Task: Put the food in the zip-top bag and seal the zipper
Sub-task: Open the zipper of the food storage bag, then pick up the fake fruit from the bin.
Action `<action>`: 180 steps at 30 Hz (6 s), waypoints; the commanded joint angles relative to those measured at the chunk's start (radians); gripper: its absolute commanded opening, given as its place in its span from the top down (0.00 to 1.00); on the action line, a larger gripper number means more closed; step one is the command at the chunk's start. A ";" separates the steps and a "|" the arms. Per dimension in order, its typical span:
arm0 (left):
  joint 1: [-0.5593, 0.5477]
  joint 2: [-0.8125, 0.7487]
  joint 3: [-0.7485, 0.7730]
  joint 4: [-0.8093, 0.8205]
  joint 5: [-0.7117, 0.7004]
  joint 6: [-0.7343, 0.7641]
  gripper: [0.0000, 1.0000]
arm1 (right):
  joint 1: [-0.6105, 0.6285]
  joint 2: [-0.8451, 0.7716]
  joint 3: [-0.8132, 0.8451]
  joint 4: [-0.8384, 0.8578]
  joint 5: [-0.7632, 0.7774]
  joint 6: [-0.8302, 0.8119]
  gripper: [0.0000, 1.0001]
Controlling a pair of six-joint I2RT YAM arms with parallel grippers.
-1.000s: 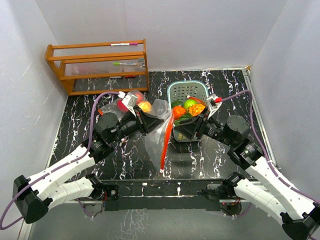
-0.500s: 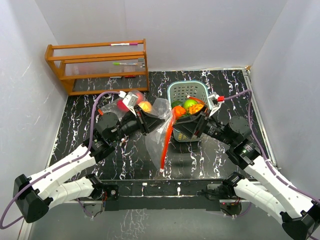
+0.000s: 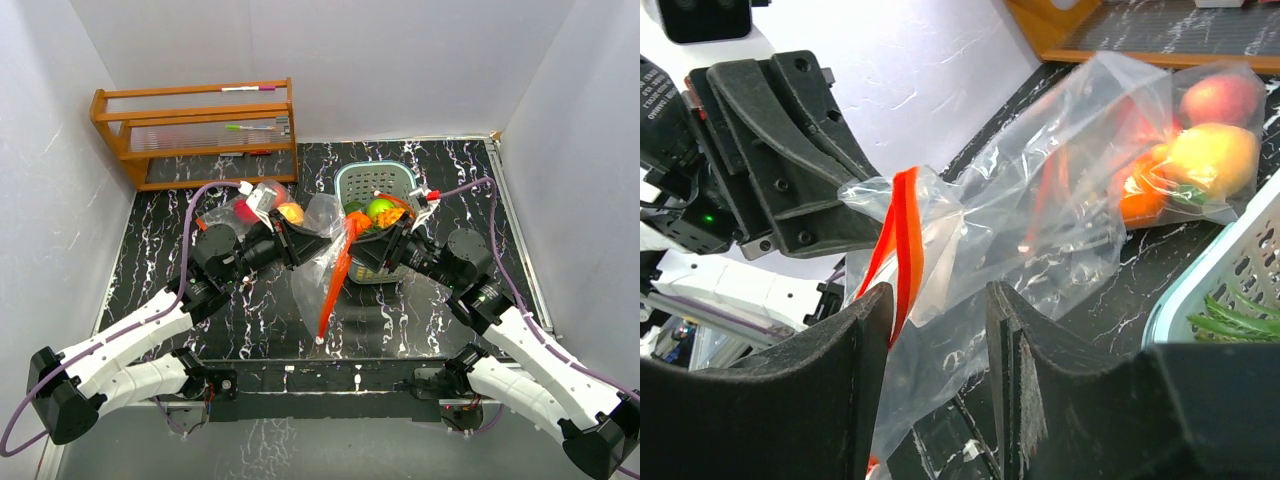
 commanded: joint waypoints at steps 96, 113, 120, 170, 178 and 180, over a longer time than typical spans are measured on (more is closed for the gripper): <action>0.005 -0.069 0.007 -0.477 -0.254 -0.101 0.29 | 0.275 0.318 0.322 -0.103 0.649 -0.161 0.92; 0.005 -0.065 -0.024 -0.346 -0.385 -0.030 1.00 | 0.312 0.276 0.297 -0.155 0.687 -0.143 0.92; 0.006 -0.184 0.159 -0.676 -0.481 0.176 1.00 | 0.312 0.206 0.244 -0.346 0.987 -0.097 0.92; 0.005 -0.067 0.433 -0.997 -0.701 0.496 1.00 | 0.126 0.554 0.554 -0.780 0.981 0.188 0.16; 0.005 -0.044 0.443 -0.978 -0.652 0.521 1.00 | 0.110 0.585 0.518 -0.651 0.806 0.354 0.16; 0.005 -0.051 0.432 -0.964 -0.644 0.522 1.00 | 0.109 0.587 0.499 -0.635 0.808 0.368 0.15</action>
